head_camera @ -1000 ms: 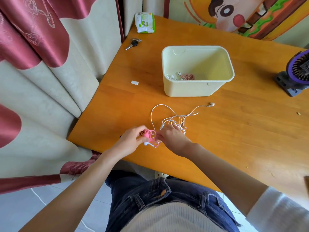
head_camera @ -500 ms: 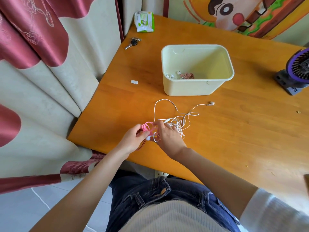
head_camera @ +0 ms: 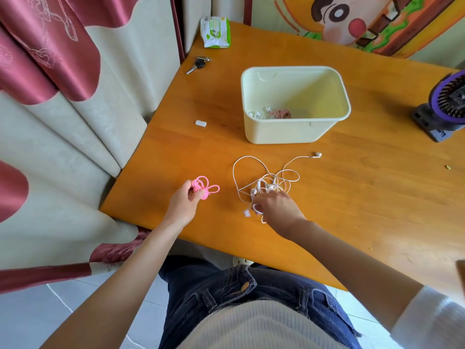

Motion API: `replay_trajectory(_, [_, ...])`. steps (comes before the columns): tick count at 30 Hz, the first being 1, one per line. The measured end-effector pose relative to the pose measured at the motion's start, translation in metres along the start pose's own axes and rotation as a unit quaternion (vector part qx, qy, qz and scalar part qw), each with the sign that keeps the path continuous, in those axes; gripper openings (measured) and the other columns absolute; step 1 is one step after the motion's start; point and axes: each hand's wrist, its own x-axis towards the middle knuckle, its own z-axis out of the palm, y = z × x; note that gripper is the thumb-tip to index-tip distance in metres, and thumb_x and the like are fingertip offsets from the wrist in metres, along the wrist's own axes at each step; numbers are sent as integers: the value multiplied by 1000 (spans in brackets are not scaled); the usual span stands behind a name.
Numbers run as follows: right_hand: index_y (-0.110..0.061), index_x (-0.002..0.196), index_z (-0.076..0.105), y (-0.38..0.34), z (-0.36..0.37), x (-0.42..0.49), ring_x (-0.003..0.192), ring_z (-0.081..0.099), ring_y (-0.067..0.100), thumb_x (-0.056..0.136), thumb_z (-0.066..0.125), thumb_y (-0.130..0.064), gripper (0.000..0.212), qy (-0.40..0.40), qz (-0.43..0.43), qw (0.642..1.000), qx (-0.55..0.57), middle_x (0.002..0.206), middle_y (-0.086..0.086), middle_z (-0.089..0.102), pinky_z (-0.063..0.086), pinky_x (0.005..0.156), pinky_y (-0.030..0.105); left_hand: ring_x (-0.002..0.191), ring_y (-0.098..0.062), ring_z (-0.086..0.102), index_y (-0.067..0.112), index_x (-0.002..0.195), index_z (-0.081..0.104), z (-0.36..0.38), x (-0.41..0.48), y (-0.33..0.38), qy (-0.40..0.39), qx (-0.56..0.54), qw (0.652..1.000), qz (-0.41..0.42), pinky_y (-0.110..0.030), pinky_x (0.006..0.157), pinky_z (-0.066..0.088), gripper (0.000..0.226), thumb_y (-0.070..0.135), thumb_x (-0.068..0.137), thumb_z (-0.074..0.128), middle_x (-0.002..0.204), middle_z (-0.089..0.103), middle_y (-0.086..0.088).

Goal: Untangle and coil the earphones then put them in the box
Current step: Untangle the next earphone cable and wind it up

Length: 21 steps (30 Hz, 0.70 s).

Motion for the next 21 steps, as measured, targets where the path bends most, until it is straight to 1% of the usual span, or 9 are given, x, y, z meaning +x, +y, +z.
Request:
replay_trajectory(2, [-23, 102, 59, 11, -4, -5, 107, 51, 19, 96, 40, -15, 21, 0, 23, 999, -24, 109, -4, 60, 30, 86, 26, 84, -19, 53, 7, 104, 57, -4, 2, -1, 6, -11, 1000, -8, -23, 62, 37, 25, 29, 95, 52, 100, 61, -8])
replay_trajectory(5, [-26, 120, 55, 19, -11, -6, 123, 41, 20, 96, 46, -33, 26, -23, 49, 996, -68, 127, -1, 51, 30, 99, 31, 78, -11, 50, 9, 104, 57, -4, 2, 4, 5, -42, 999, -18, -20, 61, 37, 26, 32, 93, 55, 97, 58, -3])
replay_trajectory(7, [-23, 133, 43, 13, -20, -6, 132, 29, 25, 89, 55, -44, 51, -57, 56, 993, -89, 140, 3, 40, 25, 109, 37, 73, -10, 48, 10, 102, 57, -1, 2, 9, 0, -59, 998, -26, -21, 61, 35, 27, 35, 91, 57, 91, 56, -1])
replay_trajectory(9, [-20, 140, 31, 2, -30, -7, 137, 21, 31, 84, 59, -50, 69, -79, 60, 985, -143, 147, 6, 30, 20, 113, 42, 71, -10, 47, 10, 101, 57, 3, 0, 15, -10, -63, 998, -28, -22, 60, 34, 29, 37, 91, 56, 86, 54, 0])
replay_trajectory(12, [-16, 140, 29, -23, -45, -9, 132, 28, 36, 90, 53, -47, 63, -50, 77, 978, -190, 146, 11, 28, 25, 108, 42, 64, -11, 41, 10, 95, 55, 6, -4, 20, -27, -74, 997, -24, -21, 56, 30, 28, 37, 92, 55, 75, 46, 2])
replay_trajectory(14, [-14, 134, 34, -38, -54, -7, 122, 36, 33, 94, 49, -38, 49, 27, 71, 983, -167, 136, 11, 36, 31, 100, 38, 60, -11, 36, 13, 88, 53, 6, -7, 22, -38, -89, 995, -19, -21, 54, 27, 25, 38, 92, 54, 70, 42, 1])
replay_trajectory(16, [-14, 132, 37, -47, -59, -3, 117, 41, 29, 96, 47, -30, 41, 93, 27, 991, -95, 130, 8, 40, 35, 95, 35, 59, -11, 35, 16, 83, 51, 6, -11, 24, -42, -103, 994, -15, -20, 53, 26, 25, 39, 93, 52, 67, 40, 0])
replay_trajectory(18, [-16, 133, 39, -55, -60, 2, 117, 43, 25, 94, 51, -31, 43, 89, -22, 996, 0, 129, 6, 42, 38, 92, 32, 57, -11, 35, 17, 81, 50, 6, -16, 27, -44, -111, 993, -14, -20, 51, 26, 27, 41, 93, 50, 64, 38, 0])
replay_trajectory(21, [-15, 132, 41, -65, -46, 10, 114, 49, 24, 90, 56, -36, 49, 59, -47, 995, 63, 125, 5, 46, 45, 84, 33, 59, -12, 38, 17, 85, 52, 5, -21, 32, -57, -113, 992, -12, -21, 52, 28, 29, 45, 93, 48, 66, 41, 0])
